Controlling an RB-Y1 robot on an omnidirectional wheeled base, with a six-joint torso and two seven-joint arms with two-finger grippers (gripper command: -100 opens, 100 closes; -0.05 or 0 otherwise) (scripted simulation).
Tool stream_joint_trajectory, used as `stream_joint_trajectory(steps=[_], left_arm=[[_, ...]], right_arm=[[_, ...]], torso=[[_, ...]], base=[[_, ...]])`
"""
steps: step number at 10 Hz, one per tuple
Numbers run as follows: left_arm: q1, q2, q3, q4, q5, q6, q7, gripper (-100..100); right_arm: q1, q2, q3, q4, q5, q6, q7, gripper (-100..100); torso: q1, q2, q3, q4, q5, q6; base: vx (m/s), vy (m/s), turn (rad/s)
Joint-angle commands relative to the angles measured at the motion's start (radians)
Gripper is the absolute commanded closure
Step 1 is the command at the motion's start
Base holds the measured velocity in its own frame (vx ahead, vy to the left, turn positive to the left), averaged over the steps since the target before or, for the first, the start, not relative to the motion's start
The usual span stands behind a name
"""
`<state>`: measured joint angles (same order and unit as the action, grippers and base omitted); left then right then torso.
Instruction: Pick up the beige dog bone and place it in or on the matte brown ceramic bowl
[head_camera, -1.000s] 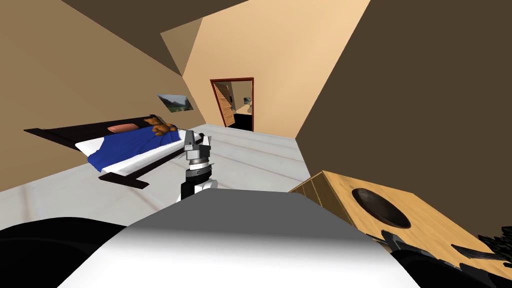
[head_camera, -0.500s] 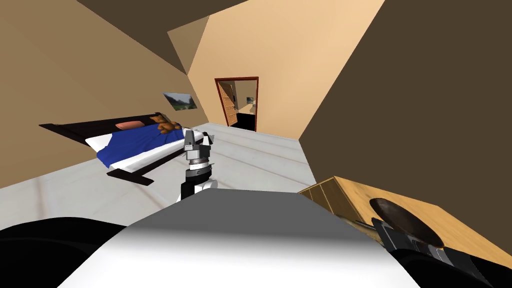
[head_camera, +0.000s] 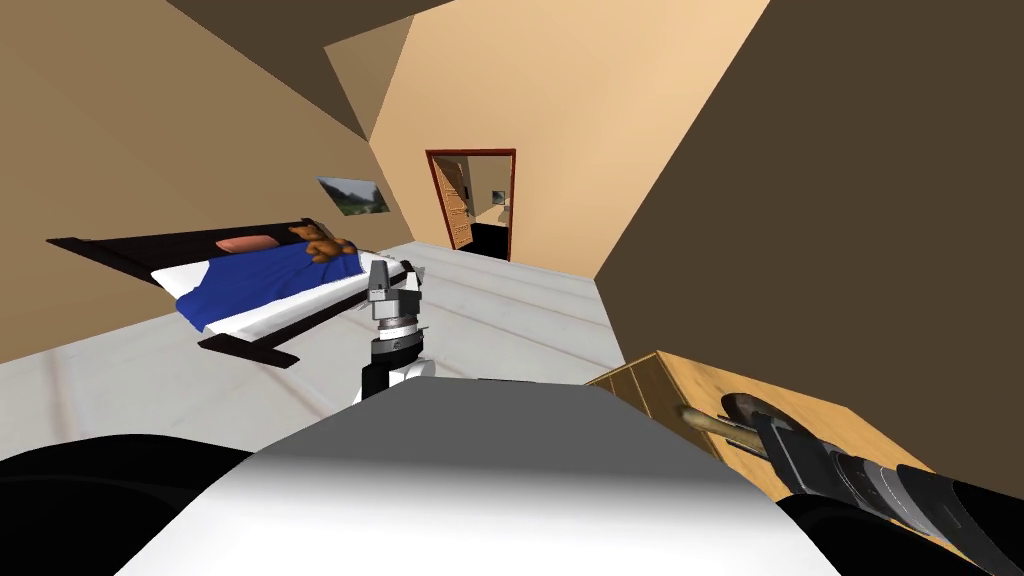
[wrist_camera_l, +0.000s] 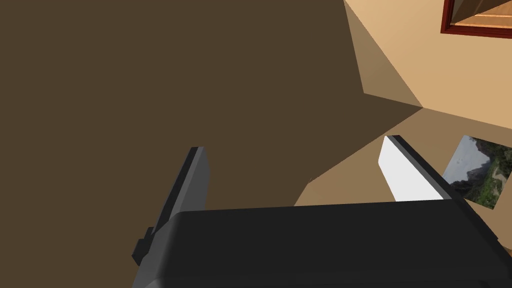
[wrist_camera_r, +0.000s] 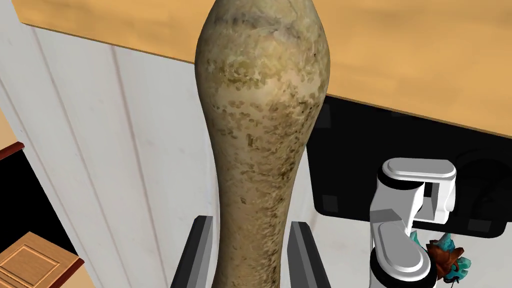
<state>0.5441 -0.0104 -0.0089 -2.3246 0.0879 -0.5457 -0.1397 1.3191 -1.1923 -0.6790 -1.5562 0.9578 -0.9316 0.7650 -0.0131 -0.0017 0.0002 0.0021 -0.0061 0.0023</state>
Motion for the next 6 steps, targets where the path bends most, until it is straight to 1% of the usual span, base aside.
stream_joint_trajectory(steps=[1, 2, 3, 4, 5, 6], left_arm=[[0.000, 0.000, 0.000, 0.000, 0.000, 0.000, 0.000, 0], [0.000, 0.000, 0.000, 0.000, 0.000, 0.000, 0.000, 0], [0.000, 0.000, 0.000, 0.000, 0.000, 0.000, 0.000, 0], [0.000, 0.000, 0.000, 0.000, 0.000, 0.000, 0.000, 0], [0.000, 0.000, 0.000, 0.000, 0.000, 0.000, 0.000, 0], [0.000, 0.000, 0.000, 0.000, 0.000, 0.000, 0.000, 0]], right_arm=[[-0.011, -0.002, -0.028, 0.020, 0.000, 0.009, -0.006, 100], [-0.018, -0.005, -0.045, 0.034, 0.001, 0.014, -0.011, 100], [-0.033, -0.011, -0.078, 0.060, 0.003, 0.024, -0.019, 100], [-0.033, -0.011, -0.078, 0.060, 0.003, 0.024, -0.019, 100], [-0.045, -0.017, -0.108, 0.083, 0.005, 0.031, -0.026, 100], [-0.045, -0.017, -0.108, 0.083, 0.005, 0.031, -0.026, 100]], torso=[[0.000, 0.000, 0.000, 0.000, 0.000, 0.000], [0.000, 0.000, 0.000, 0.000, -0.001, 0.000], [0.000, -0.001, 0.000, 0.000, 0.000, 0.001], [-0.003, 0.000, 0.001, 0.001, 0.000, 0.000], [0.000, 0.001, 0.001, 0.001, -0.001, 0.001], [0.000, 0.002, 0.002, 0.001, 0.000, 0.002]], base=[[-0.031, -0.159, -0.036], [-0.008, -0.152, -0.049], [-0.040, -0.207, -0.092], [-0.041, -0.164, -0.009], [-0.032, -0.165, -0.062], [-0.018, -0.136, -0.036]])
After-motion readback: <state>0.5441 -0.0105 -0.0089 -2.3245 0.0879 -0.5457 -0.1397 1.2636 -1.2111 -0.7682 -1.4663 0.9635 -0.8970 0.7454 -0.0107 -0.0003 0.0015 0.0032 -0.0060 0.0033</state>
